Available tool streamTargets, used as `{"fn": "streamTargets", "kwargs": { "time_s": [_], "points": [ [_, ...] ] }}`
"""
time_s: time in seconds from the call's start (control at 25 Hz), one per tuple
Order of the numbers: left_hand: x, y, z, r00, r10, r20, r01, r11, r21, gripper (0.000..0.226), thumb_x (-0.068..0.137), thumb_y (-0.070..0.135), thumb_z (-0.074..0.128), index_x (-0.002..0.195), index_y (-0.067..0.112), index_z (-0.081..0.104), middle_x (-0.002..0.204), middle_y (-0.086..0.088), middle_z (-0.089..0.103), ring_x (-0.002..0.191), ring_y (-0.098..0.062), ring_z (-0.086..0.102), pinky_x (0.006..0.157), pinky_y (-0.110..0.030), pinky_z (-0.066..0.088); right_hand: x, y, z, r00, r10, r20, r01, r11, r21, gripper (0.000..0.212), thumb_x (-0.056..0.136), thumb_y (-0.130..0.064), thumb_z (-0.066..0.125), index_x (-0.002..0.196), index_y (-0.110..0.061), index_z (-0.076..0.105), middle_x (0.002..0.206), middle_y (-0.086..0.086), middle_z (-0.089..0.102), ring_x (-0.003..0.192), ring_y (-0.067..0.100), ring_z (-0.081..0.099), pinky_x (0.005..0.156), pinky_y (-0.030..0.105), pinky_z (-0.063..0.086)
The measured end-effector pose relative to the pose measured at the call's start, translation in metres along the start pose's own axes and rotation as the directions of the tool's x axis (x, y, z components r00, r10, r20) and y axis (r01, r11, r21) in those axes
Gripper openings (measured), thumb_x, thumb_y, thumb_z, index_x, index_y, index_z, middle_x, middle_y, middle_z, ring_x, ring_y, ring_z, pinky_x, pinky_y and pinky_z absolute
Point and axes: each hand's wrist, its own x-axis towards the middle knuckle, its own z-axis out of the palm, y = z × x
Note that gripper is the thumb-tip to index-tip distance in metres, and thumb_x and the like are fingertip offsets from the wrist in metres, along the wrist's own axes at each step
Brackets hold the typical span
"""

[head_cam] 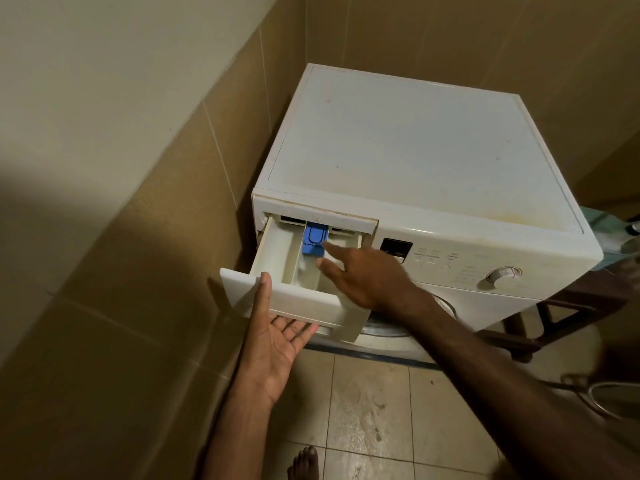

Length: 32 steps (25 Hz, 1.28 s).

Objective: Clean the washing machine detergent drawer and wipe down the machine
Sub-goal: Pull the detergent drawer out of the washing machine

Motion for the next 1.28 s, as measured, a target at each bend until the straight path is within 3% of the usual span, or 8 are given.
{"fn": "streamTargets", "kwargs": {
  "time_s": [0.08,0.2,0.32,0.4,0.6,0.88,1.04,1.28],
  "points": [
    [-0.001,0.001,0.003,1.0,-0.011,-0.008,0.011,1.0,-0.002,0.077,0.078,0.06,0.066,0.141,0.017,0.051,0.127,-0.02,0.07,0.118,-0.037,0.068,0.106,-0.054,0.052,0.007,-0.002,0.004,0.997,-0.006,0.073,0.011,0.998,-0.061,0.06,0.109,-0.059,0.023,0.164,-0.034,0.026,0.133,0.014,0.069,0.128,0.034,0.061,0.095,0.044,0.049],
    [0.0,0.002,0.004,1.0,-0.03,-0.007,0.029,0.999,-0.034,0.085,0.077,0.065,0.063,0.147,0.019,0.047,0.129,-0.02,0.068,0.118,-0.037,0.068,0.102,-0.054,0.053,0.02,-0.007,0.005,0.995,0.001,0.099,0.017,0.984,-0.178,0.069,0.106,-0.067,0.019,0.165,-0.032,0.022,0.116,0.014,0.071,0.116,0.032,0.065,0.08,0.039,0.042],
    [0.001,0.002,0.003,0.999,-0.04,-0.003,0.039,0.998,-0.041,0.09,0.076,0.068,0.062,0.151,0.021,0.044,0.132,-0.019,0.067,0.119,-0.038,0.067,0.096,-0.052,0.055,0.03,-0.011,0.006,0.998,-0.006,0.067,0.023,0.965,-0.261,0.077,0.103,-0.072,0.022,0.166,-0.028,0.02,0.091,0.007,0.062,0.097,0.024,0.064,0.083,0.037,0.047],
    [0.002,0.002,0.004,0.999,-0.041,0.0,0.04,0.998,-0.04,0.09,0.076,0.068,0.063,0.152,0.022,0.043,0.133,-0.019,0.066,0.12,-0.037,0.067,0.095,-0.051,0.056,0.035,-0.01,0.01,0.999,0.005,0.052,0.009,0.963,-0.268,0.08,0.102,-0.074,0.024,0.166,-0.026,0.02,0.086,0.004,0.056,0.089,0.021,0.061,0.084,0.035,0.049],
    [0.004,0.005,0.011,0.999,-0.048,-0.022,0.047,0.998,-0.038,0.087,0.075,0.068,0.064,0.148,0.024,0.044,0.133,-0.018,0.065,0.118,-0.037,0.067,0.088,-0.051,0.057,0.042,-0.006,0.017,1.0,-0.007,0.023,0.014,0.953,-0.302,0.083,0.1,-0.077,0.026,0.164,-0.024,0.026,0.096,0.008,0.066,0.099,0.024,0.068,0.085,0.034,0.05],
    [0.005,0.005,0.025,0.991,-0.049,-0.124,0.052,0.998,0.023,0.073,0.08,0.052,0.074,0.14,0.021,0.046,0.123,-0.019,0.069,0.109,-0.035,0.071,0.081,-0.047,0.059,0.051,-0.003,0.02,1.0,0.001,0.028,0.006,0.965,-0.261,0.086,0.095,-0.081,0.034,0.162,-0.027,0.033,0.134,0.007,0.067,0.121,0.026,0.064,0.095,0.038,0.053],
    [0.007,0.002,0.029,0.982,-0.022,-0.188,0.034,0.997,0.065,0.056,0.088,0.034,0.075,0.136,0.015,0.052,0.117,-0.018,0.071,0.108,-0.034,0.071,0.079,-0.045,0.06,0.05,-0.001,0.017,1.0,0.002,-0.002,-0.003,0.975,-0.224,0.084,0.094,-0.082,0.037,0.158,-0.027,0.041,0.134,0.008,0.067,0.122,0.027,0.064,0.097,0.041,0.053],
    [-0.003,-0.006,0.025,0.983,-0.029,-0.181,0.039,0.998,0.054,0.036,0.089,0.03,0.073,0.118,0.016,0.058,0.116,-0.018,0.072,0.109,-0.034,0.071,0.089,-0.05,0.06,0.033,-0.01,0.012,1.0,0.009,0.013,-0.006,0.976,-0.218,0.085,0.094,-0.081,0.037,0.161,-0.028,0.037,0.134,0.009,0.067,0.121,0.027,0.064,0.094,0.039,0.053]
  ]
}}
